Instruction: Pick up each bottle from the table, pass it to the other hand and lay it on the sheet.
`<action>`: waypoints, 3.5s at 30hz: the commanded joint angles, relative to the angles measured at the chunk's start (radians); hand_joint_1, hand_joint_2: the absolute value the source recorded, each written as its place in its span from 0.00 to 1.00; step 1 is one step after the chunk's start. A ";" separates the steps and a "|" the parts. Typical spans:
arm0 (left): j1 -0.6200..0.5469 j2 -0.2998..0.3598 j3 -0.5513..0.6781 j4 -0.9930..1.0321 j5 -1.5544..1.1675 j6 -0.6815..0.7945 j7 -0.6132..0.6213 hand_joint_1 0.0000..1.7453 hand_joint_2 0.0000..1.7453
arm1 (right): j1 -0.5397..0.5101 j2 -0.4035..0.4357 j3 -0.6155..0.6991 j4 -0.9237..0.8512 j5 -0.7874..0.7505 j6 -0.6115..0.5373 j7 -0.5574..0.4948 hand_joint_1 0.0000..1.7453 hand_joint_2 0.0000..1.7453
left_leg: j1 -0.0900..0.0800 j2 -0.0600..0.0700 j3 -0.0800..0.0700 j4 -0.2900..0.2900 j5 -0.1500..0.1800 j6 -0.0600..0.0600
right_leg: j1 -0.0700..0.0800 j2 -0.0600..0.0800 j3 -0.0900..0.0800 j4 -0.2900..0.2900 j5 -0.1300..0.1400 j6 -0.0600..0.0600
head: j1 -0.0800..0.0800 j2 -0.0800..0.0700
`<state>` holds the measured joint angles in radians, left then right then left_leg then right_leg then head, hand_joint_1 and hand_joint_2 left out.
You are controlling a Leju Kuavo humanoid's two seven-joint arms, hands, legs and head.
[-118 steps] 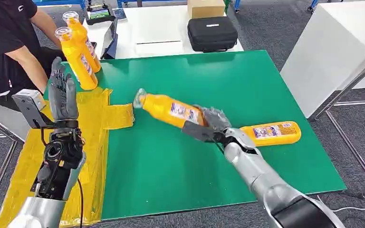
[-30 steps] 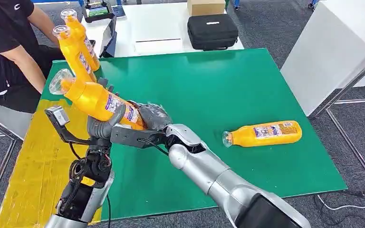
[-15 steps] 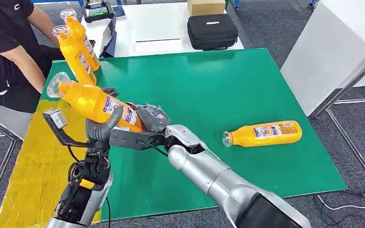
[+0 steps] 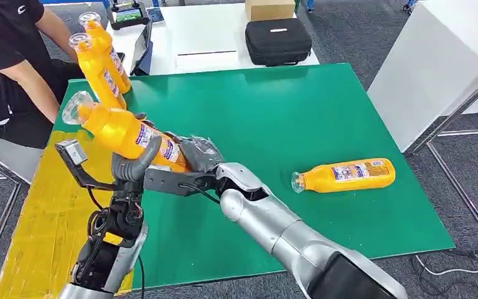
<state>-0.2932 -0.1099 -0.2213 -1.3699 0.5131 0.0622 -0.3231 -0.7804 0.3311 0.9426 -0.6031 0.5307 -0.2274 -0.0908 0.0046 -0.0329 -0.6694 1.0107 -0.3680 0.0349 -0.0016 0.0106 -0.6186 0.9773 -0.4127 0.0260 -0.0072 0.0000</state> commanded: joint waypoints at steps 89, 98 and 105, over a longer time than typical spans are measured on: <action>0.176 0.118 0.501 -0.142 -0.529 0.377 -0.209 0.00 0.00 | 0.652 -0.803 -0.727 -0.988 0.197 0.112 -0.081 0.00 1.00 | 0.000 -0.007 0.002 0.001 -0.002 0.000 | 0.000 -0.007 0.006 -0.001 -0.003 0.001 | 0.000 0.000; 0.192 0.094 0.451 -0.098 -0.504 0.315 -0.187 0.00 0.00 | 0.874 -0.794 -0.981 -1.113 0.379 0.218 -0.035 0.00 1.00 | -0.002 -0.008 0.001 0.000 -0.006 0.002 | -0.002 -0.007 0.005 -0.002 -0.005 0.004 | 0.000 0.000; 0.166 0.086 0.446 -0.087 -0.499 0.302 -0.184 0.00 0.00 | 0.858 -0.786 -0.990 -1.078 0.435 0.273 -0.002 0.00 1.00 | -0.003 -0.004 0.006 0.000 -0.008 0.001 | -0.002 -0.006 0.009 -0.002 -0.006 0.003 | 0.000 0.000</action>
<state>-0.0940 0.0240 0.2022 -1.4679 0.0019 0.3761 -0.5142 0.0668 -0.4715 0.0087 -1.6873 0.9312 0.0024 -0.1155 0.0024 -0.0385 -0.6686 1.0108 -0.3729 0.0375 -0.0039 0.0061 -0.6155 0.9754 -0.4155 0.0300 -0.0076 0.0000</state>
